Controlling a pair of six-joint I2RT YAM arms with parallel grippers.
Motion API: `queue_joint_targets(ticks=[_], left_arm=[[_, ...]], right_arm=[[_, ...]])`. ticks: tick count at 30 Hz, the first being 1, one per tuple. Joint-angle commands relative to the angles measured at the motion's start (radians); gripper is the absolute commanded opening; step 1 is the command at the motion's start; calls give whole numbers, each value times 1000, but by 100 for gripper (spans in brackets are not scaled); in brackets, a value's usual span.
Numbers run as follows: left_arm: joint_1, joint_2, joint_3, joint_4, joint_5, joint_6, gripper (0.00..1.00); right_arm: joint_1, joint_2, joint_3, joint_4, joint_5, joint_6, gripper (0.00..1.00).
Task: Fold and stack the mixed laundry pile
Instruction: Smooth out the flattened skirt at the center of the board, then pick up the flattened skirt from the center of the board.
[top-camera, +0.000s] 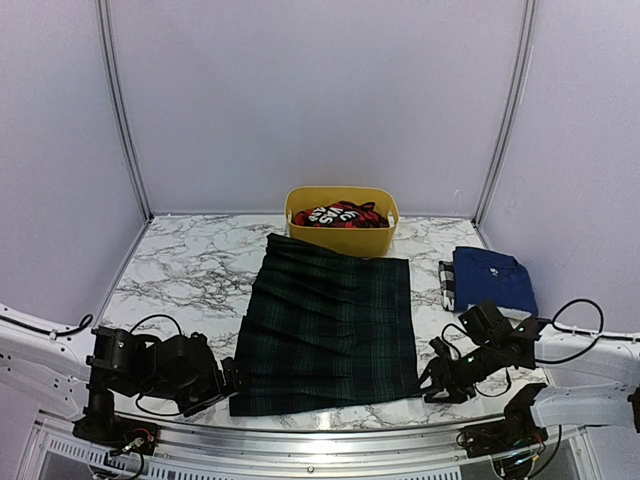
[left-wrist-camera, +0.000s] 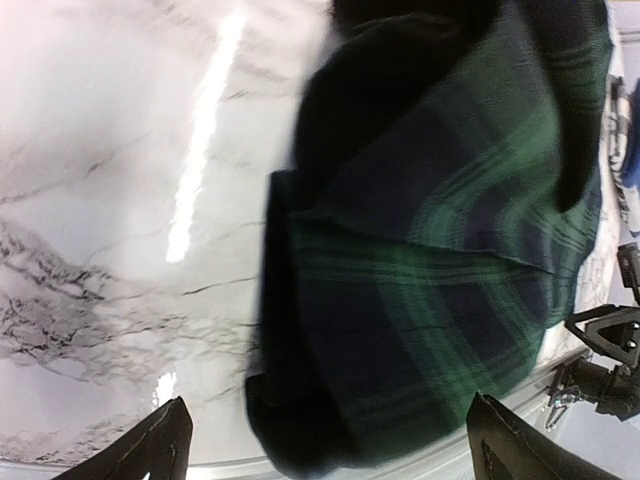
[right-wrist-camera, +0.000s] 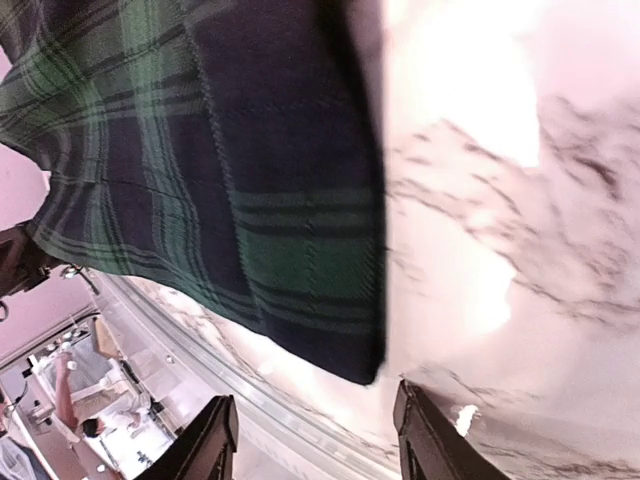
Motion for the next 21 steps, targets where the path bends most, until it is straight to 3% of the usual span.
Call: queue_joint_targets(ticks=[1,7,13,15,17,21], left_arm=[[-11,33,-55,8,33,-136,99],[-6,60,-192,268,54,-137,98],[25,200,-196,488,116,-58,91],[34,259,-171,522,159,-28,79],[44,268,-149,521,171,13,57],[49,149,-98,403,107,57,19]], right_arm=[[-3,93,-57,153,12,67,50],[-1,195,-70,242,13,40,34],[-1,182,-56,271,4,44,4],[-2,165,-37,252,1,36,0],[-2,128,-16,226,-3,28,0],[0,28,39,121,3,10,0]])
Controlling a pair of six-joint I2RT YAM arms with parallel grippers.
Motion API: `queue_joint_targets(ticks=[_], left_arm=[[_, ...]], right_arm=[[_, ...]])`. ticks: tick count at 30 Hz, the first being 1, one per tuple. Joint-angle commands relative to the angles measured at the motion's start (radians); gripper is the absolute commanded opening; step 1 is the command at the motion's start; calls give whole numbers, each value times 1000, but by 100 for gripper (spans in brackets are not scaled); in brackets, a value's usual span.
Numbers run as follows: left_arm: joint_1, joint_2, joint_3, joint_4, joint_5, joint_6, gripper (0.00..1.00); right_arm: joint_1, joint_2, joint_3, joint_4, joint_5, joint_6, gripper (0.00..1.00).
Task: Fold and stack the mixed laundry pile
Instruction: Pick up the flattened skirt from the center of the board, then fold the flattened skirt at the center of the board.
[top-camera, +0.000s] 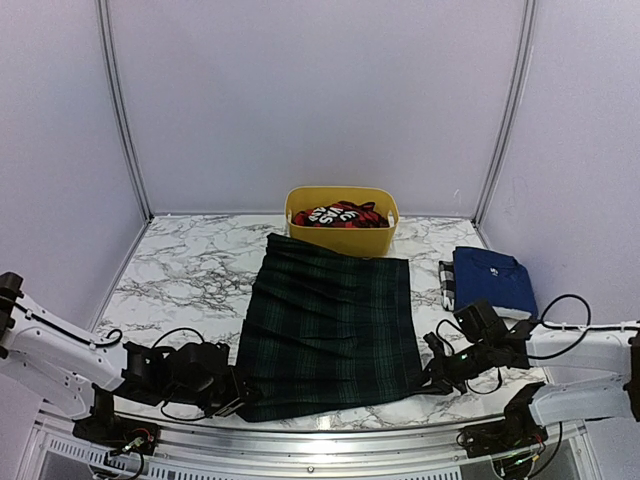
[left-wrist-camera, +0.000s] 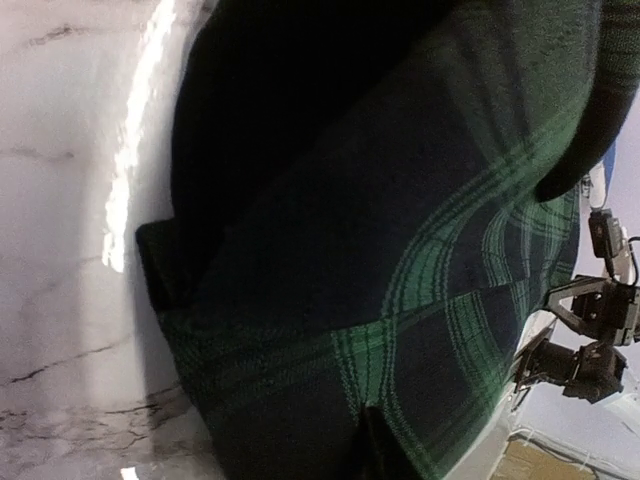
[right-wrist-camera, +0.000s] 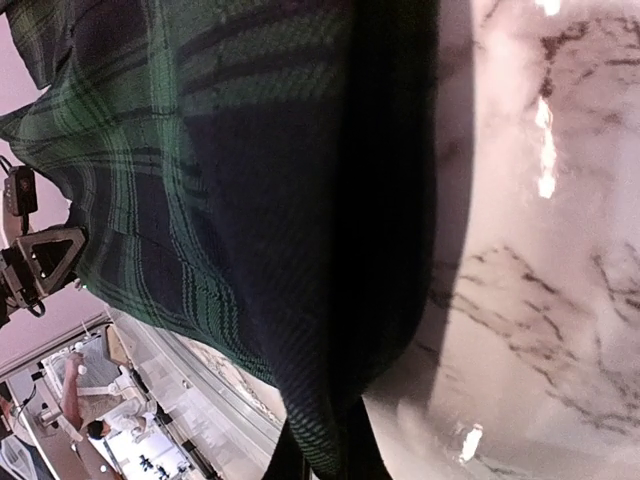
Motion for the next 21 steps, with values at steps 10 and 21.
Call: queue_joint_targets(ticks=[10,21], left_arm=[[-8,-339,161,-393,12,123,0],[343,-241,400,-467,109,345,0]], right_arm=[[13,-384,141,-377,-42,50,0],[-127,-168,380,-211,-62,22,0]])
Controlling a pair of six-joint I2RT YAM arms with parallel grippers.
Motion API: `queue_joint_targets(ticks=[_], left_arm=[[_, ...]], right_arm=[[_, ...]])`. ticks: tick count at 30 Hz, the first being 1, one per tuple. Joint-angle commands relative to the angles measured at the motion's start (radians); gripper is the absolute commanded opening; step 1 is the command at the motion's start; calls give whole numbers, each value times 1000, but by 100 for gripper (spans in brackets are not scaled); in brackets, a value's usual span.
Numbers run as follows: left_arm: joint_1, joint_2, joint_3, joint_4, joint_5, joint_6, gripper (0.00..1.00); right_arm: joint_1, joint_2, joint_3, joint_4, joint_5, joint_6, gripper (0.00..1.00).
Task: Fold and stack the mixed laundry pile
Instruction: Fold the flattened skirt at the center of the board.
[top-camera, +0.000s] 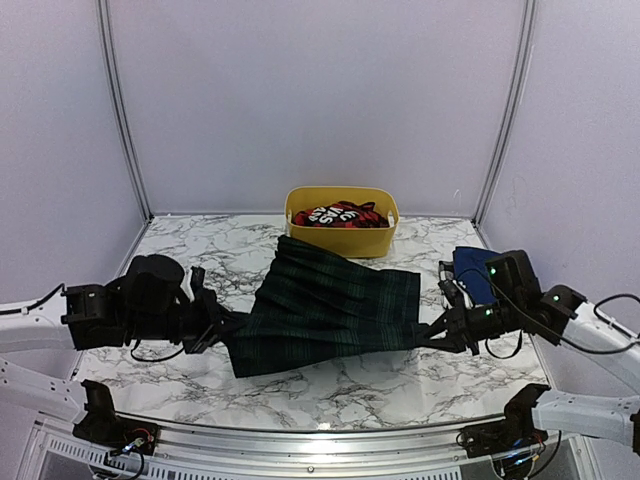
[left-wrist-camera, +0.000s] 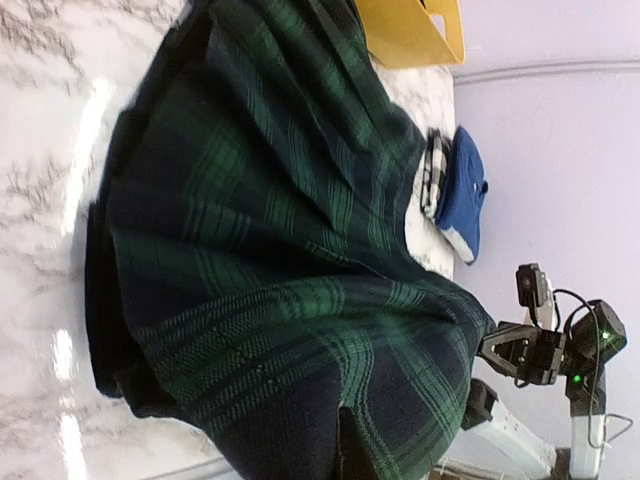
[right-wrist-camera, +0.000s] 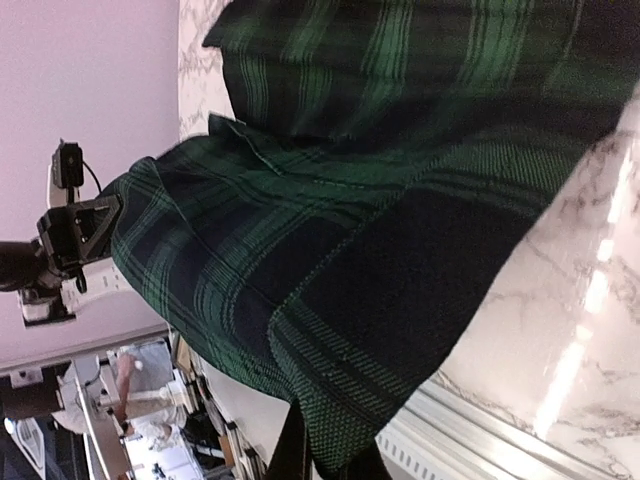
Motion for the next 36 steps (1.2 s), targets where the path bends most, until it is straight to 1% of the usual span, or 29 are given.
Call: queue_joint_targets(ticks=[1,5,8,10,14,15,18,20,22,27,30,33,36], left_arm=[[167,142,127,-28,102,180,0],[288,381,295,-5,178,314,0],[349,556,426,6,213,393,0],[386,674,492,23,245,418,0],[406,878,607,27,293,486,0],[405,929,614,33,316,490,0],[398,987,596,43,357,495,0],[393,978,539,56,359,490,0],[391,938,460,70,355,473,0],[377,717,226,95,337,414,0],[354,564,112,82,330,379,0],[327,435,78,5,305,359,0],[324,343,70,-43,303,329,0]], right_arm=[[-121,139,97,105,-13,-56,0],[-203,300,190,128,-11,-139,0],[-234,422,228,173,35,-191,0],[-246,540,242,205,68,-214,0],[-249,719,273,261,117,-258,0],[-247,754,275,274,119,-263,0],[-235,830,273,295,111,-285,0],[-210,853,251,315,103,-289,0],[-170,870,227,335,88,-282,0],[-1,850,153,375,54,-227,0],[62,750,68,372,30,-188,0],[75,601,9,294,32,-179,0],[75,469,16,199,44,-172,0]])
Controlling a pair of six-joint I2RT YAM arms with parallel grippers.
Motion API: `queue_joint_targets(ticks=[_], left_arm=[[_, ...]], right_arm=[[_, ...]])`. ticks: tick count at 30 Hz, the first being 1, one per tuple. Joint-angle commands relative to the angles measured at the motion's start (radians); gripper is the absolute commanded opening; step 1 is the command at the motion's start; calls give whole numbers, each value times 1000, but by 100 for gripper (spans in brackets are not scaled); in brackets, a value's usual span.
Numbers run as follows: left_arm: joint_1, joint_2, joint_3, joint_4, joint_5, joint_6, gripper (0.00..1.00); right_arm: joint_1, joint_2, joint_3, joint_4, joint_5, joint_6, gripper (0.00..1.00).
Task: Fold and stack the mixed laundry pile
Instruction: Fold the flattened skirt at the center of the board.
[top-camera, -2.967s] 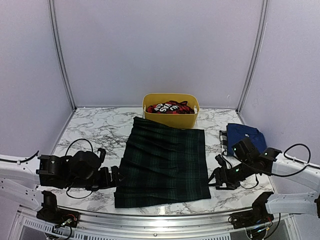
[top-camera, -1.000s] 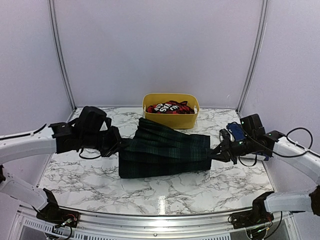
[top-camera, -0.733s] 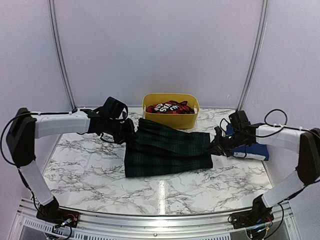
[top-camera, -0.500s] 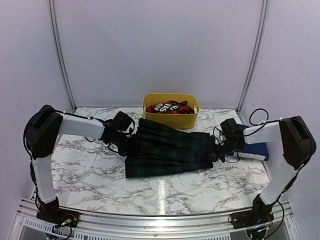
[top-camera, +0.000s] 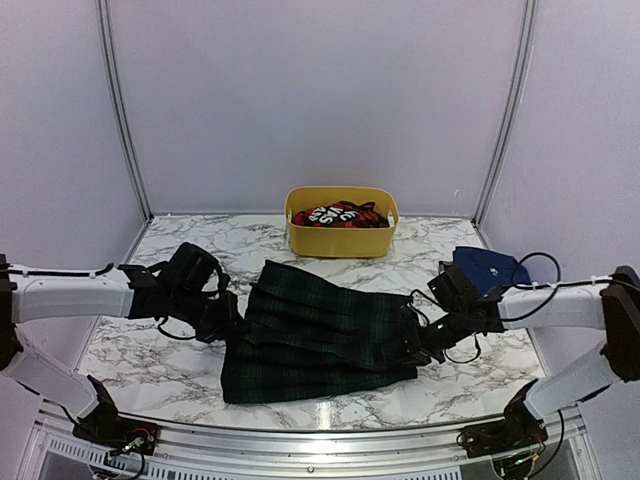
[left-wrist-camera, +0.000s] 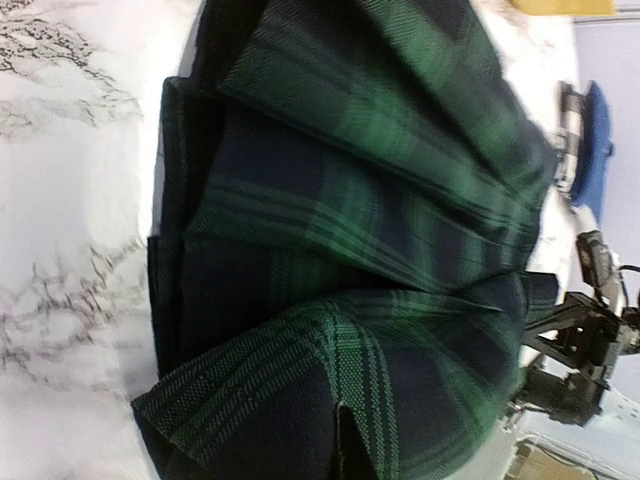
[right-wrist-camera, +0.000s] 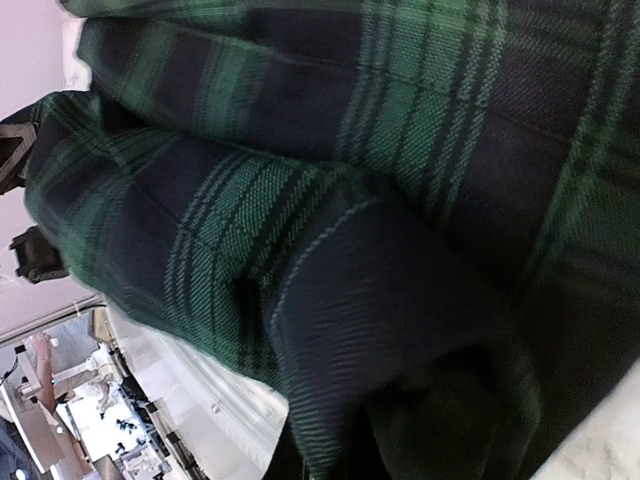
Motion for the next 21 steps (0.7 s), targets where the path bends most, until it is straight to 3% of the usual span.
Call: queue_joint_targets(ticks=[1,6,11,21], left_arm=[[-7,-129,0,-101,-24,-50,0],[5,-83,152,-165,-41,7,0],[61,59,315,-173,1,75,0],[197,347,523,-177,117,180,0]], right_arm=[[1,-175,22,-152,8,39,0],[-41,-253,60,-202,4,94,0],[-172,-259,95,-230,-34,89,0],[-282,-10,266,-176,-51,20,0]])
